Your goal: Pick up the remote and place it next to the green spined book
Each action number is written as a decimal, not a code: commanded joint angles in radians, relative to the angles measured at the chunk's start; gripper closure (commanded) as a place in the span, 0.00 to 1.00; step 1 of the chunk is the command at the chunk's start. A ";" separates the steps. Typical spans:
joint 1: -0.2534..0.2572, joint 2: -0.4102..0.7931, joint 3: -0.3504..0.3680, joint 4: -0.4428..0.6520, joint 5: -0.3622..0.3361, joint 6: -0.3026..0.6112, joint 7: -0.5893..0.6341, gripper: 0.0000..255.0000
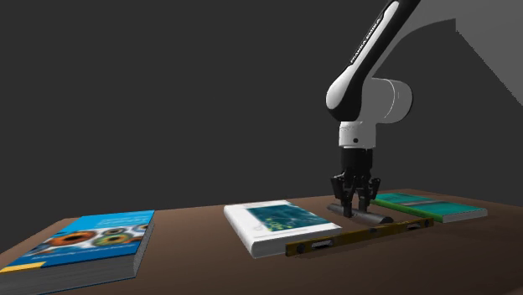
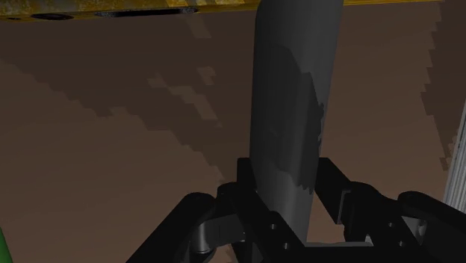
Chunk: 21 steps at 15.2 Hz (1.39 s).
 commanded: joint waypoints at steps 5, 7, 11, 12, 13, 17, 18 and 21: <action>0.000 0.002 0.000 -0.001 0.000 0.002 0.000 1.00; 0.000 0.002 0.000 -0.001 0.000 0.002 0.000 0.00; 0.000 0.002 0.000 -0.001 0.000 0.002 0.000 0.00; -0.001 -0.020 -0.002 0.011 -0.008 -0.031 0.006 0.00; -0.001 -0.040 -0.003 0.024 -0.016 -0.064 0.011 0.00; -0.002 -0.073 -0.004 0.051 -0.027 -0.123 0.019 0.00; -0.002 -0.073 -0.004 0.051 -0.027 -0.123 0.019 0.00; -0.002 -0.073 -0.004 0.051 -0.027 -0.123 0.019 0.00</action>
